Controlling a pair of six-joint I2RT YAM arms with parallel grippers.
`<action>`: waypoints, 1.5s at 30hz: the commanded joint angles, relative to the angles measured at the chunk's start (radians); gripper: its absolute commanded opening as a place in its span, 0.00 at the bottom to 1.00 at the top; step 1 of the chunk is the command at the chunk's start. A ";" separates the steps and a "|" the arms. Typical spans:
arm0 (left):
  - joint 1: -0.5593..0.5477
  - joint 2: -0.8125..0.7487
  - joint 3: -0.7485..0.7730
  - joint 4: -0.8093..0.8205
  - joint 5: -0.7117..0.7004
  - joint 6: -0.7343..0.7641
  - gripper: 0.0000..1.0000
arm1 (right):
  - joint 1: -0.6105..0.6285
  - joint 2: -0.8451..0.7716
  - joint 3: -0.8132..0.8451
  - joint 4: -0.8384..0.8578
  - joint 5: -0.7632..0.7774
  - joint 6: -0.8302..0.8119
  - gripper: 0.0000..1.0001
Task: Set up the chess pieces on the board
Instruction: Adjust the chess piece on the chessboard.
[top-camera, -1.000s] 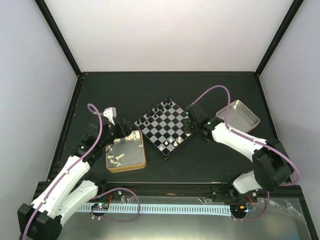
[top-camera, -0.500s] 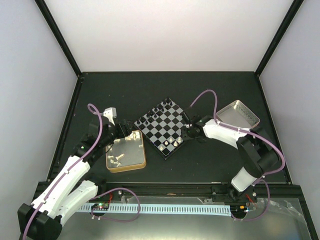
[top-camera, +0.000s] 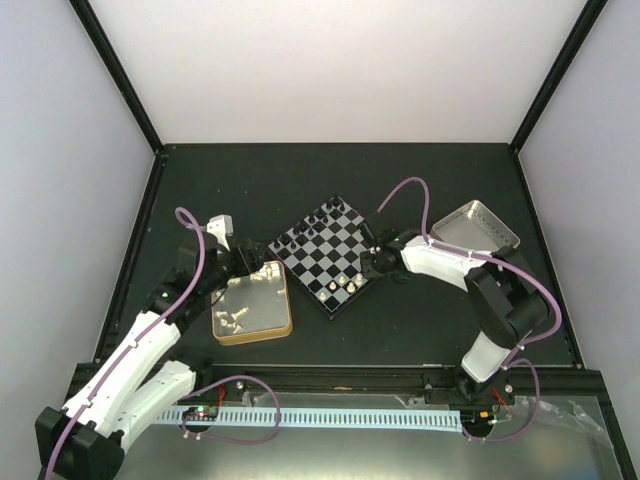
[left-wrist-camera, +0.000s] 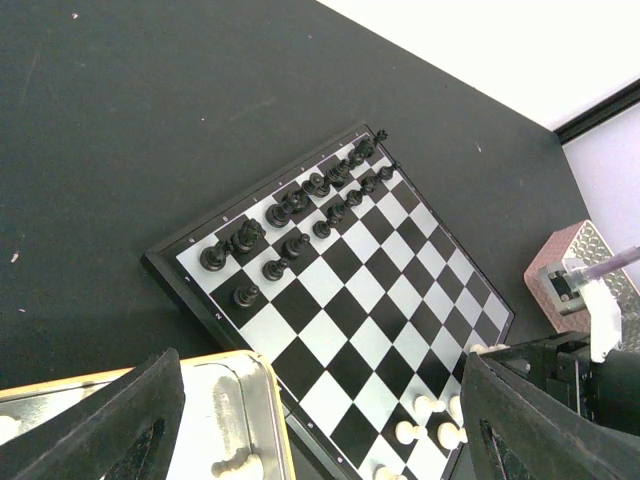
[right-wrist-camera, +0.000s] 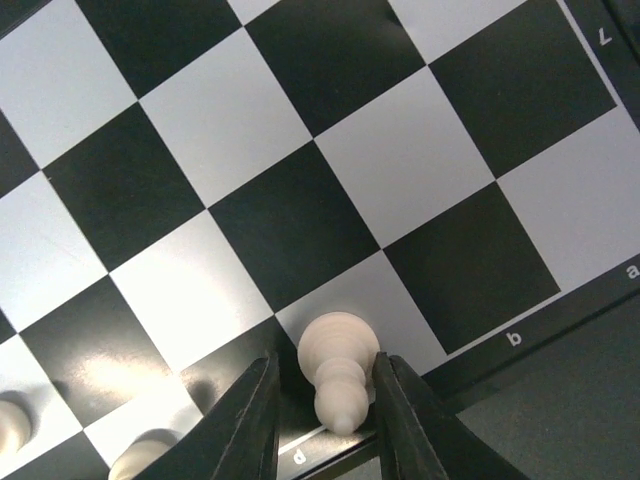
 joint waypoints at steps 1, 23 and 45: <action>0.008 -0.001 -0.003 -0.004 0.013 -0.010 0.77 | -0.003 0.031 0.020 -0.001 0.033 -0.006 0.28; 0.010 -0.001 -0.004 -0.004 0.014 -0.013 0.77 | -0.003 0.072 0.078 -0.014 0.112 -0.025 0.39; 0.010 0.024 -0.011 -0.076 -0.017 0.003 0.77 | -0.004 -0.020 0.086 -0.047 0.086 -0.021 0.43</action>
